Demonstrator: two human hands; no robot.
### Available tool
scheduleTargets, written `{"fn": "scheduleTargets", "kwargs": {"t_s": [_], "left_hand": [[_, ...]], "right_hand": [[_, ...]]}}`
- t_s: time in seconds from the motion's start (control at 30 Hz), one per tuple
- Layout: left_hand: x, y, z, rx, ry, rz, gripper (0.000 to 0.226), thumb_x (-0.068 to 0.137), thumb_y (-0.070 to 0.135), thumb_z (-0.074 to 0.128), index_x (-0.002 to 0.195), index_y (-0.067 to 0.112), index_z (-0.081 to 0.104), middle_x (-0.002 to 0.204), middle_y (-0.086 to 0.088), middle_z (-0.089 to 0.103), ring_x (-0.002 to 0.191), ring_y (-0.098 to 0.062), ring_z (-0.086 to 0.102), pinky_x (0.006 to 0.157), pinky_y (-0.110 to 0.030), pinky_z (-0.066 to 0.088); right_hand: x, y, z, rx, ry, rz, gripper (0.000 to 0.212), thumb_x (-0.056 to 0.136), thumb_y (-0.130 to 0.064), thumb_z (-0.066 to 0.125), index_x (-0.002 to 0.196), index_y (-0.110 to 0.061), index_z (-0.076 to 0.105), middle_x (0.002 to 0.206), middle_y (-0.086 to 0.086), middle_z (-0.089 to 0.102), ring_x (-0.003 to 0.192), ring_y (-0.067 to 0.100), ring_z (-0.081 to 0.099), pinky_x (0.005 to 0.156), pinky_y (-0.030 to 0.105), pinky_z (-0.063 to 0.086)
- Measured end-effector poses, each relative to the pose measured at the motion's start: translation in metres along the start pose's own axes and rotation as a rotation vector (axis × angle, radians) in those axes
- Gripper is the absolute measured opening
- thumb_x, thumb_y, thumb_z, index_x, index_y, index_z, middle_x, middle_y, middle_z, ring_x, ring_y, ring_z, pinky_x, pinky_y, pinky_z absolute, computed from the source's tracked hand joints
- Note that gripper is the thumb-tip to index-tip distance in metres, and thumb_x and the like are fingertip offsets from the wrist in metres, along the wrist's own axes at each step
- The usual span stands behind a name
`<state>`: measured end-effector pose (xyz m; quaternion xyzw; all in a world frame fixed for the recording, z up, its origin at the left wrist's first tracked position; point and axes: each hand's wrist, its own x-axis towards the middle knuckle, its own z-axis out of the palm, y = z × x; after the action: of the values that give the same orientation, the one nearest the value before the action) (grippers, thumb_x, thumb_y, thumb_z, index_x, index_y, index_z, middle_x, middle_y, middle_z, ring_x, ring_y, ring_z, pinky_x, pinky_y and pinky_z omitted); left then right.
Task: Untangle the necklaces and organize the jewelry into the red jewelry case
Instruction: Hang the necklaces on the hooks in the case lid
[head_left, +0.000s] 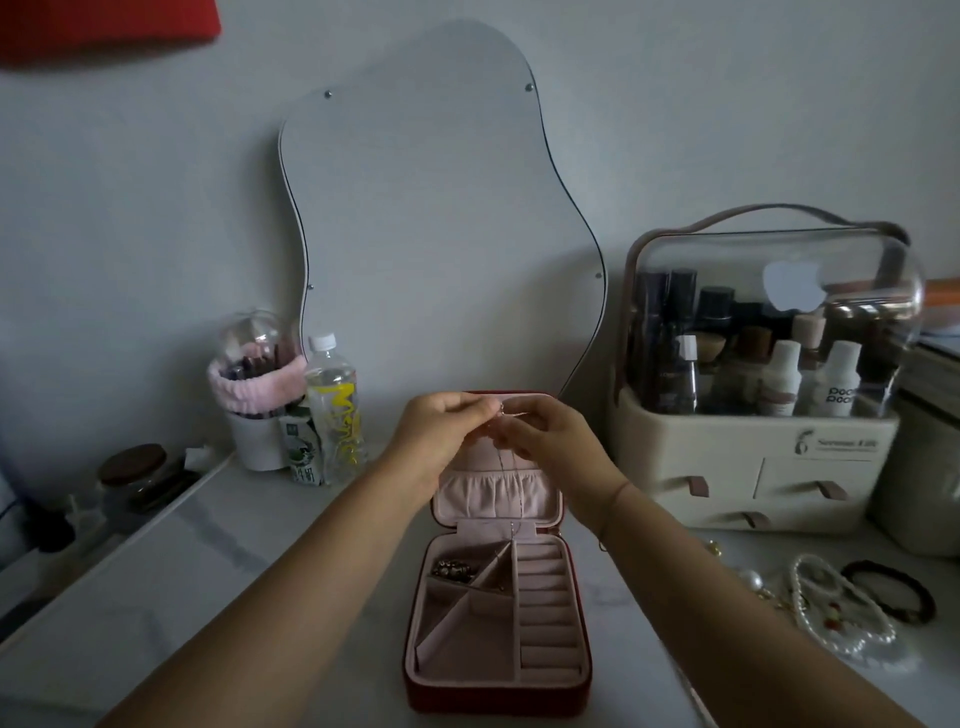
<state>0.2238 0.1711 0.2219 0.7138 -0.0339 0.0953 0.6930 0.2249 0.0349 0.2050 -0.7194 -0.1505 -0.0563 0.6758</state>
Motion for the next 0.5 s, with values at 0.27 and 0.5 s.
{"fn": "scheduleTargets", "kwargs": {"t_s": [0.27, 0.5], "left_hand": [[0.013, -0.028, -0.009, 0.246, 0.174, 0.099, 0.010, 0.088, 0.011, 0.065, 0.081, 0.010, 0.072, 0.063, 0.003, 0.065, 0.043, 0.005, 0.051, 0.051, -0.010, 0.042], [0.024, -0.051, -0.004, 0.364, 0.364, 0.132, 0.017, 0.087, 0.020, 0.065, 0.072, 0.014, 0.068, 0.057, 0.006, 0.060, 0.056, -0.014, 0.055, 0.054, -0.024, 0.039]], "right_hand": [[0.016, 0.022, 0.014, -0.131, 0.099, 0.038, 0.015, 0.091, -0.018, 0.061, 0.079, -0.009, 0.066, 0.065, 0.000, 0.058, 0.058, 0.009, 0.052, 0.060, 0.022, 0.047], [0.034, 0.035, 0.024, -0.478, 0.373, -0.134, 0.011, 0.083, -0.019, 0.064, 0.072, -0.016, 0.065, 0.071, -0.004, 0.060, 0.063, 0.009, 0.056, 0.060, 0.024, 0.049]]}}
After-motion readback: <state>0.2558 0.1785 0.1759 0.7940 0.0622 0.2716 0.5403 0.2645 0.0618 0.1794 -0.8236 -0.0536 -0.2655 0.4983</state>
